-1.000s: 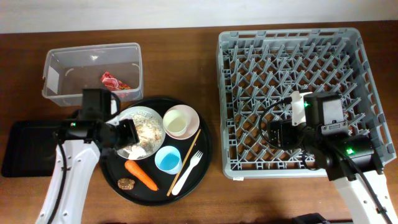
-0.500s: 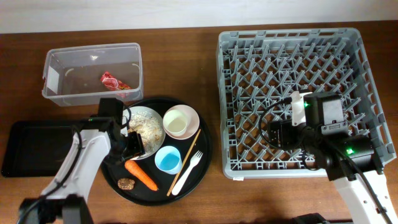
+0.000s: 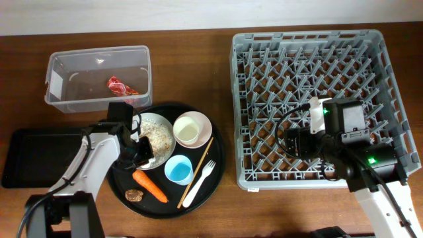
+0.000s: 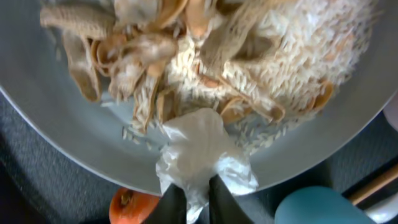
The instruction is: Sort waste into correct bins and load items into the dishwasher rack
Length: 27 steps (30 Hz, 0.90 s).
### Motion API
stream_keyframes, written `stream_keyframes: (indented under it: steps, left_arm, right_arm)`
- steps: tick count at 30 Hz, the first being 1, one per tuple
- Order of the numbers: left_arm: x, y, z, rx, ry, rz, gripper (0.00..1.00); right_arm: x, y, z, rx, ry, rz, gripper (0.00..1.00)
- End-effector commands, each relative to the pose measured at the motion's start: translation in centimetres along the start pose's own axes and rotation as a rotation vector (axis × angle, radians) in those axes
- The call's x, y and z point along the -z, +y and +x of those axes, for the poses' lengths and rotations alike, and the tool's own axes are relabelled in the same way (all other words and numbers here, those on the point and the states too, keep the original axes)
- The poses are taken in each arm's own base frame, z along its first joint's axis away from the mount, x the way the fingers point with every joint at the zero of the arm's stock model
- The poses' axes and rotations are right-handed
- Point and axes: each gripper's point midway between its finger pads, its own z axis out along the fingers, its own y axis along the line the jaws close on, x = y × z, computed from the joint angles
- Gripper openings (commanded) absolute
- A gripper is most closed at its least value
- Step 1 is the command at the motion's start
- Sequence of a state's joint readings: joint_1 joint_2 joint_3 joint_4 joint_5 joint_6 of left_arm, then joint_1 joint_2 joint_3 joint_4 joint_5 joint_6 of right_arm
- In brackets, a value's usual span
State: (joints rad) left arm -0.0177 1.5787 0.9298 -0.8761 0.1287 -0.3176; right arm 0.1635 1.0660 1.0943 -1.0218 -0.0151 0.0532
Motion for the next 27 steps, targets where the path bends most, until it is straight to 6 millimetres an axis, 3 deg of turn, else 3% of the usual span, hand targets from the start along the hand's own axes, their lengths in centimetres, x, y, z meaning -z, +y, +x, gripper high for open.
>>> stream_keyframes:
  steps: [1,4,6,8,12,15,18,19,20,23,27]
  left_arm:
    - [2.7,-1.1,-1.4,-0.003,-0.04,0.03,0.11]
    - [6.1,-2.0,-2.9,-0.012,-0.101,0.046,0.11]
    - [9.7,-3.1,-5.3,-0.031,-0.212,0.073,0.11]
    - [14.3,-3.3,-10.4,-0.032,-0.451,0.031,0.11]
    - [17.6,-3.5,-15.8,-0.013,-0.714,0.01,0.11]
    - [18.2,-3.9,-18.5,-0.003,-0.806,0.014,0.11]
    - [16.2,-4.3,-20.4,-0.002,-0.808,0.015,0.11]
    - [15.3,-4.4,-20.9,-0.003,-0.8,0.012,0.15]
    - [14.4,-4.4,-21.4,-0.003,-0.794,0.01,0.29]
    - [12.9,-4.5,-22.3,-0.003,-0.784,0.006,0.53]
    - [13.3,-4.7,-22.8,-0.005,-0.808,0.015,0.59]
  right_arm:
    - [0.5,0.0,-0.6,-0.002,-0.019,0.008,0.98]
    - [0.5,0.0,-0.6,-0.002,-0.019,0.008,0.99]
    - [0.5,0.0,-0.6,-0.002,-0.019,0.008,0.99]
    - [0.5,0.0,-0.6,-0.002,-0.019,0.008,0.99]
    - [0.5,0.0,-0.6,-0.002,-0.019,0.008,0.98]
    - [0.5,0.0,-0.6,-0.002,-0.019,0.008,0.99]
    - [0.5,0.0,-0.6,-0.002,-0.019,0.007,0.99]
    - [0.5,0.0,-0.6,-0.002,-0.019,0.007,0.99]
    - [0.5,0.0,-0.6,-0.002,-0.019,0.007,0.99]
    - [0.5,0.0,-0.6,-0.002,-0.018,0.008,0.99]
    - [0.5,0.0,-0.6,-0.002,-0.019,0.007,0.99]
